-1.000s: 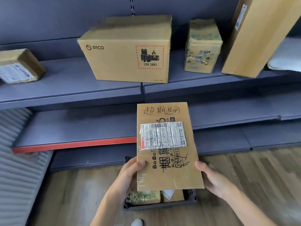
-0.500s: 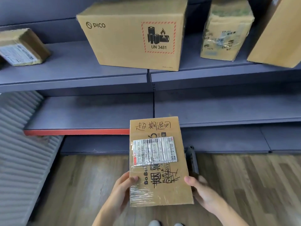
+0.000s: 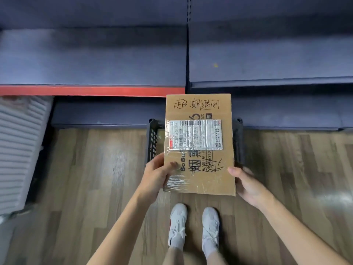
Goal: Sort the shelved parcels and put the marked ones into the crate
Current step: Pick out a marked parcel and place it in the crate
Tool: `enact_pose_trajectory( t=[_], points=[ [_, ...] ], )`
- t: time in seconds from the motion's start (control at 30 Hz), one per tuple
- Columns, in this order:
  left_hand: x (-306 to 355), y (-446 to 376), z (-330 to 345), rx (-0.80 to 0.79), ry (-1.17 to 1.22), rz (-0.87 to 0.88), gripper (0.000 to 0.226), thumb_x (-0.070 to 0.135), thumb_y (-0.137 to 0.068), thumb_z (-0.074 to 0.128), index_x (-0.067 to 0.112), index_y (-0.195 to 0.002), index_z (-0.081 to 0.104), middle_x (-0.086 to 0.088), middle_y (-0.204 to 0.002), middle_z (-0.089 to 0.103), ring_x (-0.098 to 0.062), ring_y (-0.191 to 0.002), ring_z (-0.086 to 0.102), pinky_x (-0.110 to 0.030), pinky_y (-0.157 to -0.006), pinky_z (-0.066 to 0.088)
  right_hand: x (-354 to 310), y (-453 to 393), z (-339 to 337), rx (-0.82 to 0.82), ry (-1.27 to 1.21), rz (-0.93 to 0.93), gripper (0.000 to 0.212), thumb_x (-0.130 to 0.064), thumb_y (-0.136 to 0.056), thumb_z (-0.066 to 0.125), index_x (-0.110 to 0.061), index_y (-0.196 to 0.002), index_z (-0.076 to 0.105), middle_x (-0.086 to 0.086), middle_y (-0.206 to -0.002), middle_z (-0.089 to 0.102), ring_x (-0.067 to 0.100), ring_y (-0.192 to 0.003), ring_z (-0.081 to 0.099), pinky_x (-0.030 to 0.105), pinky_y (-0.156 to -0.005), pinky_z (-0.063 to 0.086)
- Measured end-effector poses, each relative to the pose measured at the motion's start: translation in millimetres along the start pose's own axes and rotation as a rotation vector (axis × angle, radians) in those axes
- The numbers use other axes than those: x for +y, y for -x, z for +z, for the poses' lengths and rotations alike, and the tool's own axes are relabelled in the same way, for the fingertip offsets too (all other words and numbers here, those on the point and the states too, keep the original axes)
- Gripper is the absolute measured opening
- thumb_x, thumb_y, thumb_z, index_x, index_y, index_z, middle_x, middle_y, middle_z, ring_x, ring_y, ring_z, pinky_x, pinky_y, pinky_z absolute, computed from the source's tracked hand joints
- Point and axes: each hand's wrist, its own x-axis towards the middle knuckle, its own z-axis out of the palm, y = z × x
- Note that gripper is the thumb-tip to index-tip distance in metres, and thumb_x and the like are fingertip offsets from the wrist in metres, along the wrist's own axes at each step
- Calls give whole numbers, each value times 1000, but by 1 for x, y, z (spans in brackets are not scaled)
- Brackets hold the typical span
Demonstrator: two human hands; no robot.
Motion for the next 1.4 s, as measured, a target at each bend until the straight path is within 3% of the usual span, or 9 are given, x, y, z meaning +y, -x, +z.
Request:
enact_pose_trajectory(
  t=[0.17,0.3,0.4,0.6,0.73,0.9,1.1,1.3,1.4],
  points=[
    [-45,-38,-9,31,-77,-58,22,-5,-88,49,5,-107,56,-5,-86,67,-3,-56,64,-14,-48,48,47,-44,-9,26,16,36,103,-55,-5,86,-17,-98,60,-8,-79,75,7,-77,69,21,-63,54],
    [-78,-72,-25,95,-110,-96,21,-2,-89,53,16,-98,58,-4,-91,68,-20,-79,65,-36,-72,53,71,-82,-7,-2,21,34,91,-47,-16,87,-21,-98,59,-13,-79,74,1,-76,68,15,-61,54],
    [-98,-97,-41,151,-170,-107,18,-2,-88,54,14,-94,58,-7,-86,65,-21,-76,61,-33,-66,53,88,-113,-2,2,22,27,96,-54,-14,87,-21,-99,59,-13,-83,74,0,-79,68,14,-65,53],
    [-128,-142,-72,270,-357,-105,21,11,-72,67,13,-93,63,-9,-95,71,-28,-91,67,-50,-83,55,122,-170,7,10,9,86,100,-53,-8,87,-18,-97,59,-11,-76,74,2,-72,69,17,-60,54],
    [-140,-170,-83,295,-443,-74,28,14,-71,65,14,-99,63,-4,-97,70,-23,-92,66,-48,-85,54,137,-202,10,-31,22,133,99,-51,-11,88,-18,-101,61,-8,-82,74,8,-82,68,29,-70,57],
    [-159,-201,-90,319,-487,-61,29,10,-78,65,14,-107,62,-2,-102,69,-21,-97,64,-46,-89,53,144,-231,8,-65,-21,179,60,-28,-39,71,-19,-97,59,-8,-78,74,5,-75,69,24,-64,58],
    [-178,-222,-93,390,-530,-60,26,12,-78,67,9,-101,58,-6,-97,65,-22,-91,62,-38,-80,54,147,-263,10,-76,2,187,63,-23,-43,71,-19,-104,56,-7,-87,72,9,-89,64,24,-75,53],
    [-185,-232,-96,440,-564,-71,18,6,-78,65,10,-90,53,2,-79,56,-14,-71,51,-21,-58,39,157,-282,13,-111,-7,228,70,-22,-38,73,-18,-106,56,-4,-89,73,13,-95,63,26,-80,50],
    [-188,-235,-94,394,-595,-79,21,7,-77,66,11,-92,52,2,-80,55,-15,-72,49,-22,-61,39,160,-286,7,-139,-23,241,77,-19,-30,81,-21,-103,58,-5,-88,74,10,-88,67,25,-76,52]
  ],
)
